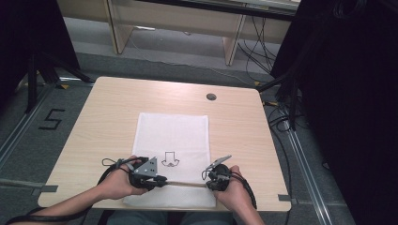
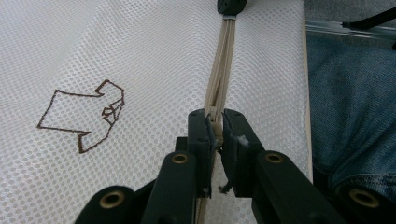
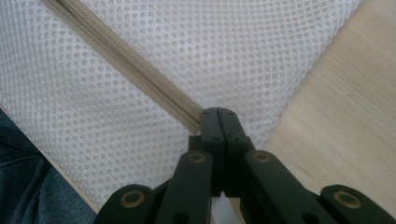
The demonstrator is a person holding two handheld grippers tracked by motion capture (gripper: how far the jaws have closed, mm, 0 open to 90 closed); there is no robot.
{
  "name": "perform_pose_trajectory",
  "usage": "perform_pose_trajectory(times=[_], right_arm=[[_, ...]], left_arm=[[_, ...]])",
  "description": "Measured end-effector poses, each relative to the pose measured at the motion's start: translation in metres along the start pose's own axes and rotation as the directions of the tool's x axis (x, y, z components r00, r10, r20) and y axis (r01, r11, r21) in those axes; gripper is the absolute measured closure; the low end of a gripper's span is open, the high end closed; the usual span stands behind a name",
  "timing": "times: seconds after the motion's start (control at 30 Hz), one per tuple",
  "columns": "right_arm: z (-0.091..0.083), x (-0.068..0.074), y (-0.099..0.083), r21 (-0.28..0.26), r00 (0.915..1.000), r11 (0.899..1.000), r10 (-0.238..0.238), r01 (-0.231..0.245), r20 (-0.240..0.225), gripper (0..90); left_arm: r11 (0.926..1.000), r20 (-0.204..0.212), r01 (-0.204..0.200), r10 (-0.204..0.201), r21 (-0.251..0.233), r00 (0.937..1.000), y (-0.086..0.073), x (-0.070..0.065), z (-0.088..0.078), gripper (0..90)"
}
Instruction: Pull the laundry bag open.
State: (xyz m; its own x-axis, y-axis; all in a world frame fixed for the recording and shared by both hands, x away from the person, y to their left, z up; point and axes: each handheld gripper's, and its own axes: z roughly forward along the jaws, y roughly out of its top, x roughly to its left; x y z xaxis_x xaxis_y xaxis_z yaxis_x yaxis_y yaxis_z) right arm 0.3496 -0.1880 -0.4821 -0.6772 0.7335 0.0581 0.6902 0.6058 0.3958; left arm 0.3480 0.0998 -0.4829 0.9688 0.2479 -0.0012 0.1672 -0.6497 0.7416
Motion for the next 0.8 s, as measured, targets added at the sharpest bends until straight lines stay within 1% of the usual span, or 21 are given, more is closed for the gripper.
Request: perform_pose_trajectory(times=[0.03, 0.07, 0.1, 0.17, 0.2, 0.23, 0.3, 0.33, 0.37, 0.4, 0.5, 0.6, 0.63, 0.73, 0.77, 0.8], right_arm=[[-0.001, 0.002, 0.000, 0.014, 0.9994, 0.999, 0.034, -0.034, -0.007, 90.0], [0.000, 0.002, 0.000, 0.013, 0.9995, 0.999, 0.032, -0.032, -0.004, 90.0], [0.000, 0.000, 0.000, 0.003, 1.0000, 1.000, 0.000, 0.000, 0.005, 90.0], [0.000, 0.000, 0.000, 0.003, 1.0000, 1.000, 0.001, -0.001, 0.005, 90.0], [0.000, 0.001, 0.000, 0.009, 0.9998, 1.000, 0.021, -0.021, -0.001, 90.0], [0.000, 0.000, 0.000, 0.001, 1.0000, 1.000, 0.003, -0.003, 0.002, 90.0], [-0.001, 0.001, 0.000, 0.009, 0.9999, 1.000, 0.015, -0.015, 0.000, 90.0], [-0.001, 0.002, 0.000, 0.013, 0.9995, 0.999, 0.030, -0.030, -0.006, 90.0], [-0.001, 0.002, 0.000, 0.012, 0.9995, 0.999, 0.029, -0.029, -0.006, 90.0], [-0.001, 0.001, 0.000, 0.011, 0.9998, 1.000, 0.019, -0.019, -0.003, 90.0], [-0.001, 0.001, 0.000, 0.011, 0.9998, 1.000, 0.020, -0.020, -0.002, 90.0], [-0.001, 0.001, 0.000, 0.013, 0.9997, 1.000, 0.023, -0.023, -0.003, 90.0], [-0.001, 0.001, 0.000, 0.014, 0.9997, 1.000, 0.022, -0.022, -0.002, 90.0], [-0.001, 0.001, 0.000, 0.012, 0.9997, 1.000, 0.023, -0.023, -0.002, 90.0], [-0.001, 0.001, 0.000, 0.012, 0.9997, 1.000, 0.022, -0.022, -0.002, 90.0], [-0.001, 0.001, 0.000, 0.012, 0.9997, 1.000, 0.023, -0.023, -0.003, 90.0]], left_arm=[[1.0000, -0.002, -0.010, 0.010, 0.001, 1.0000, 0.000, 0.000, -0.001, 81.8], [1.0000, 0.010, 0.002, -0.002, -0.007, 0.9999, -0.001, 0.001, 0.000, 81.8], [1.0000, 0.012, 0.001, 0.000, -0.004, 0.9999, -0.001, 0.001, 0.000, 81.8], [0.9999, -0.007, -0.012, 0.012, 0.005, 0.9999, 0.000, 0.000, -0.001, 81.7], [1.0000, 0.000, -0.006, 0.006, 0.004, 1.0000, -0.001, 0.001, -0.002, 81.7], [1.0000, 0.000, -0.004, 0.004, 0.000, 1.0000, -0.001, 0.001, -0.002, 81.8], [1.0000, -0.007, -0.005, 0.005, 0.009, 1.0000, -0.003, 0.001, -0.004, 81.7], [1.0000, -0.012, -0.001, 0.001, 0.006, 0.9999, -0.004, 0.001, -0.004, 81.8], [1.0000, -0.014, -0.001, 0.002, 0.009, 0.9999, -0.005, 0.003, -0.006, 81.8], [0.9999, -0.018, 0.011, -0.011, 0.003, 0.9998, -0.007, 0.004, -0.008, 81.8], [0.9996, -0.026, 0.028, -0.028, -0.005, 0.9992, -0.011, 0.006, -0.013, 81.8], [0.9998, -0.024, 0.018, -0.018, 0.003, 0.9996, -0.012, 0.006, -0.014, 81.8], [0.9999, -0.032, 0.015, -0.015, 0.005, 0.9994, -0.012, 0.005, -0.014, 81.8], [0.9998, -0.027, 0.020, -0.020, 0.004, 0.9994, -0.012, 0.006, -0.014, 81.7], [0.9998, -0.017, 0.019, -0.019, 0.001, 0.9997, -0.012, 0.006, -0.013, 81.7], [0.9998, -0.027, 0.020, -0.020, -0.001, 0.9994, -0.012, 0.005, -0.013, 81.7]])
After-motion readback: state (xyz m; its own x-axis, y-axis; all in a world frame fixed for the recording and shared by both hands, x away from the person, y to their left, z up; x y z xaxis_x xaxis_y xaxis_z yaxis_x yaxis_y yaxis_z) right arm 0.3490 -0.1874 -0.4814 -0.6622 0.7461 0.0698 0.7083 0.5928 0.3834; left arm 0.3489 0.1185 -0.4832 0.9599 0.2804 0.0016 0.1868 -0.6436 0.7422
